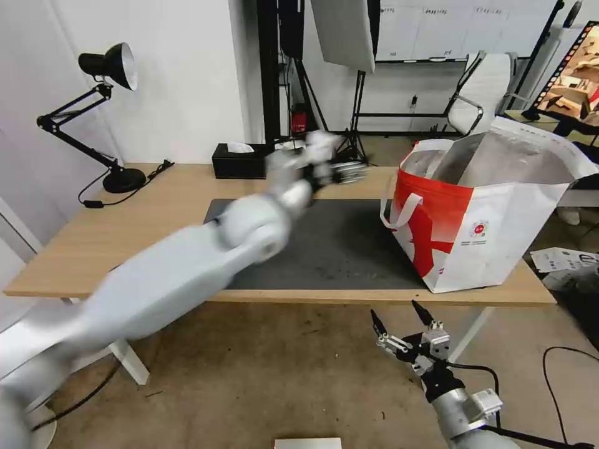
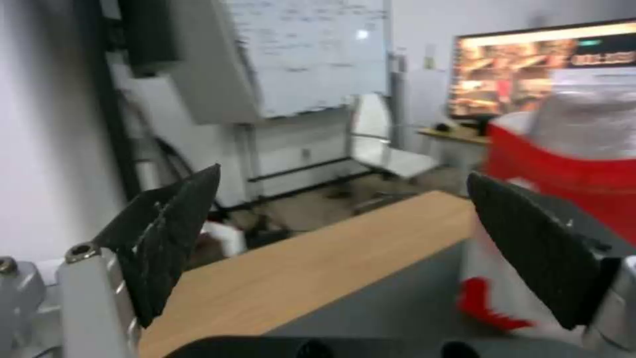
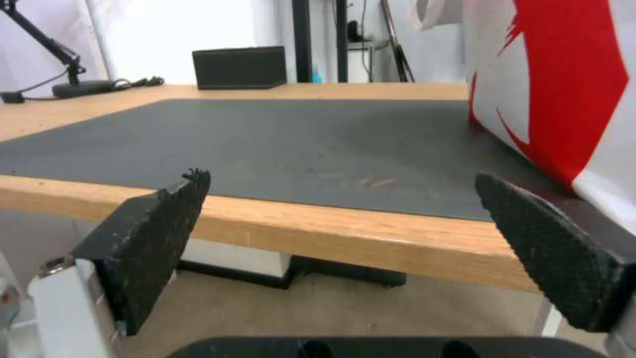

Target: Pick up the trash from the table and place it into the takeout bag.

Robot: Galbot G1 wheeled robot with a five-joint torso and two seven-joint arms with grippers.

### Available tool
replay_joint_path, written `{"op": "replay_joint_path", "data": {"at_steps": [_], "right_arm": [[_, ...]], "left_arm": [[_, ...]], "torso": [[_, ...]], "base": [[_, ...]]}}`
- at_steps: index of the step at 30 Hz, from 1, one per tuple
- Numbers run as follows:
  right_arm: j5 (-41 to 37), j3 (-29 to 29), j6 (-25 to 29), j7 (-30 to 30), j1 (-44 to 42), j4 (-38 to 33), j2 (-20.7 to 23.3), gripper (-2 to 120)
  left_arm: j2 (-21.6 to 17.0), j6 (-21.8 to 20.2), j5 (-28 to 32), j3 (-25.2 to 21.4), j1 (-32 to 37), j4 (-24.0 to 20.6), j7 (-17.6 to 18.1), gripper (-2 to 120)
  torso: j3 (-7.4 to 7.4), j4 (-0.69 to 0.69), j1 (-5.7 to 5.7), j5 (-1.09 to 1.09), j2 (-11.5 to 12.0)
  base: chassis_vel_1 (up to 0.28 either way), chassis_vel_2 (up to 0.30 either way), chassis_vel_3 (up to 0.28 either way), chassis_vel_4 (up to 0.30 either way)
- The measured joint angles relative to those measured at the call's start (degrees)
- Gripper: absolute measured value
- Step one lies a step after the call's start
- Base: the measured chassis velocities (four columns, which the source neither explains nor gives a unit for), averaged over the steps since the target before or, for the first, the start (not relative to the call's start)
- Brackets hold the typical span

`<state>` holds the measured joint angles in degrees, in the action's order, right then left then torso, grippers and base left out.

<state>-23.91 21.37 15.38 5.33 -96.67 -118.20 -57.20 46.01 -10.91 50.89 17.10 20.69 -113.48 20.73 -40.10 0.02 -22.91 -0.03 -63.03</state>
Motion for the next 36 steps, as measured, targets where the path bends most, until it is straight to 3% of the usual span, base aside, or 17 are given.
{"op": "replay_joint_path", "data": {"at_steps": [1,2,3,4,5,6,8,9,11,13,15,23,27,36], "right_arm": [[0.0,0.0,0.0,0.01,0.0,0.0,0.0,100],[0.0,0.0,0.0,0.01,0.0,0.0,0.0,100],[0.0,0.0,0.0,0.02,0.0,0.0,0.0,100],[-0.01,0.0,0.0,0.03,0.0,0.0,0.0,100],[-0.01,0.0,0.0,0.03,0.0,0.0,0.0,100],[-0.01,0.0,0.0,0.03,0.0,0.0,0.0,100],[-0.01,0.0,0.0,0.01,-0.01,0.0,0.0,100],[-0.01,0.0,0.0,0.01,-0.01,0.0,0.0,100],[-0.01,0.0,0.0,0.02,0.0,0.0,0.0,100],[-0.01,0.0,0.0,0.02,0.0,0.0,0.0,100],[-0.01,0.0,0.0,0.01,0.0,0.0,0.0,100],[0.0,0.0,0.0,0.01,0.0,0.0,0.0,100],[-0.01,0.0,0.0,0.01,0.0,0.0,0.0,100],[-0.01,0.0,0.0,0.01,0.0,0.0,0.0,100]], "left_arm": [[-2.71,0.44,-2.73,-5.76,7.46,-3.4,0.4,100],[-2.71,0.44,-2.73,-5.76,7.46,-3.4,0.4,100],[-4.05,0.62,-4.33,-10.16,12.63,-5.64,0.73,100],[-5.69,1.48,-7.33,-17.16,21.84,-8.97,1.43,100],[-6.2,2.98,-9.97,-20.59,28.14,-10.09,1.99,100],[-6.2,2.98,-9.97,-20.59,28.14,-10.09,1.99,100],[-5.88,5.99,-14.35,-25.47,37.47,-11.21,2.36,100],[-5.88,5.99,-14.35,-25.47,37.47,-11.21,2.36,100],[-3.83,7.29,-17.38,-32.7,48.05,-14.93,2.45,100],[-3.49,7.36,-17.76,-33.41,49.1,-15.27,2.45,100],[0.25,8.08,-22.31,-38.37,57.24,-16.54,2.45,100],[6.77,12.22,-29.57,-42.27,66.21,-16.18,2.07,100],[13.29,14.69,-35.69,-44.32,71.77,-14.65,0.6,100],[21.53,17.45,-40.23,-43.55,78.77,-11.11,-2.39,100]], "torso": [[-0.01,-0.03,-0.01,-0.02,0.01],[-0.01,-0.03,-0.01,-0.02,0.01],[-0.01,-0.03,-0.01,-0.02,0.0],[0.0,-0.01,0.0,0.03,0.0],[0.01,0.05,0.01,0.02,-0.01],[0.01,0.05,0.01,0.02,-0.01],[0.0,-0.01,0.01,-0.03,0.0],[0.0,-0.01,0.01,-0.03,0.0],[0.0,-0.03,-0.01,0.05,0.0],[0.0,-0.04,0.0,0.05,0.0],[0.01,-0.02,0.0,0.04,-0.01],[0.0,-0.03,0.0,0.05,0.0],[0.0,-0.03,0.0,0.04,0.0],[0.0,-0.03,0.0,0.04,0.0]], "base": [[0.0,0.0,0.0,0.0],[0.0,0.0,0.0,0.0],[0.0,0.0,0.0,0.0],[0.0,0.0,0.0,0.0],[0.0,0.0,0.0,0.0],[0.0,0.0,0.0,0.0],[0.0,0.0,0.0,0.0],[0.0,0.0,0.0,0.0],[0.0,0.0,0.0,0.0],[0.0,0.0,0.0,0.0],[0.0,0.0,0.0,0.0],[0.0,0.0,0.0,0.0],[0.0,0.0,0.0,0.0],[0.0,0.0,0.0,0.0]]}}
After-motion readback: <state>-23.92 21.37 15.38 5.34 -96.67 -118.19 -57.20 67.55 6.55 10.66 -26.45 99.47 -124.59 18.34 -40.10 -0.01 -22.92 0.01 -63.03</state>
